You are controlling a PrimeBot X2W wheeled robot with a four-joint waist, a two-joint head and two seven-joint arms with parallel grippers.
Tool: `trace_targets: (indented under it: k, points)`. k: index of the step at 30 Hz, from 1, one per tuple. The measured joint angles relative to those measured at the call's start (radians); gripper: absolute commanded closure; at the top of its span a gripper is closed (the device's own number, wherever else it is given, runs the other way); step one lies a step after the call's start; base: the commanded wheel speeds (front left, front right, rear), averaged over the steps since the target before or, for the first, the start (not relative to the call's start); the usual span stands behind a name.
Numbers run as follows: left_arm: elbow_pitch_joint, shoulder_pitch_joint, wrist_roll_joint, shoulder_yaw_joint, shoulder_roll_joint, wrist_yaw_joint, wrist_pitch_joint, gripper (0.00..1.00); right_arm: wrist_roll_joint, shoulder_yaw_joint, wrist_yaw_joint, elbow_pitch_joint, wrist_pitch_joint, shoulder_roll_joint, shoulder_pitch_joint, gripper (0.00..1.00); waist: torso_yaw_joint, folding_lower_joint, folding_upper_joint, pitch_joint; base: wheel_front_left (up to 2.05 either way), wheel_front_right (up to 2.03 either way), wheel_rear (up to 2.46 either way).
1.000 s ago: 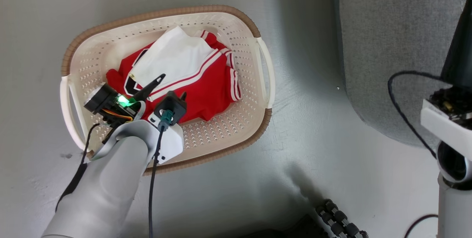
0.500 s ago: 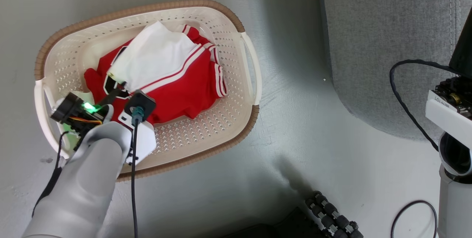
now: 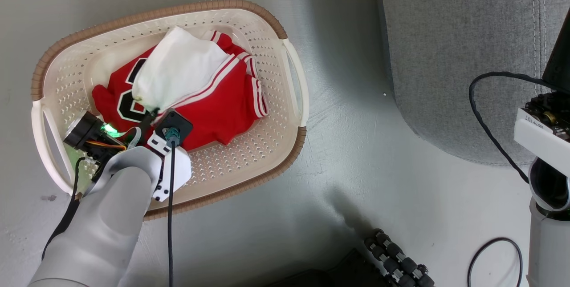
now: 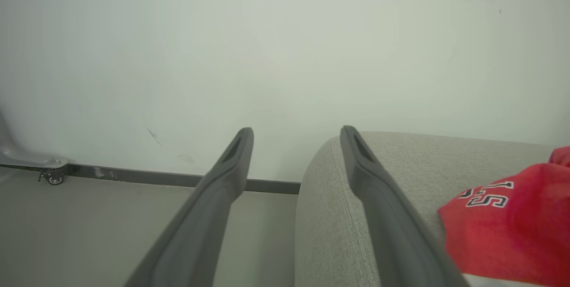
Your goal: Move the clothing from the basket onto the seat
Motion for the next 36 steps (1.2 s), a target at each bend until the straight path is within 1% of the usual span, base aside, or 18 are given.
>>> trace_targets:
  k: [4,9,16,19,21,24,30,36]
  points:
    - [0.013,-0.007,0.004,-0.006,0.005,0.0,0.01,1.0,0.002,0.0,0.0,0.0,0.0,0.001,0.0,0.0,-0.005,0.0,0.0,0.001,0.0,0.0,0.0]
    - [0.017,-0.015,0.004,-0.005,-0.002,0.006,0.011,1.0,0.01,-0.009,0.0,0.002,0.0,0.001,0.0,0.0,-0.009,0.0,0.0,0.001,0.0,0.0,0.0]
    - [0.01,-0.019,-0.002,0.001,0.002,0.005,-0.033,1.0,0.02,-0.021,0.0,0.009,0.0,0.001,-0.001,0.0,-0.008,0.0,0.0,-0.004,0.0,0.0,0.0]
    - [0.01,-0.019,-0.008,0.004,-0.005,0.006,-0.036,1.0,0.02,-0.022,0.0,0.014,0.0,0.001,-0.001,0.0,-0.006,0.0,0.0,-0.008,0.0,0.0,0.0]
    - [0.01,-0.019,-0.011,0.006,-0.011,0.014,-0.045,1.0,0.021,-0.023,0.0,0.017,0.0,0.001,-0.002,0.0,-0.004,0.0,0.0,-0.012,0.0,0.0,0.0]
    - [0.007,-0.019,-0.011,0.006,-0.018,0.015,-0.064,1.0,0.029,-0.025,0.0,0.02,0.0,0.001,-0.003,0.0,-0.001,0.0,0.0,-0.019,0.0,0.0,0.0]
    - [0.002,-0.019,-0.008,-0.009,-0.021,0.016,-0.081,1.0,0.031,-0.031,0.0,0.028,0.0,0.001,-0.022,0.0,0.005,0.0,0.0,-0.037,0.0,0.0,0.0]
    - [-0.018,-0.019,-0.006,-0.012,-0.023,0.027,-0.102,1.0,0.037,-0.037,0.0,0.042,0.0,0.001,-0.021,0.0,0.011,0.0,0.0,-0.058,0.0,0.0,0.0]
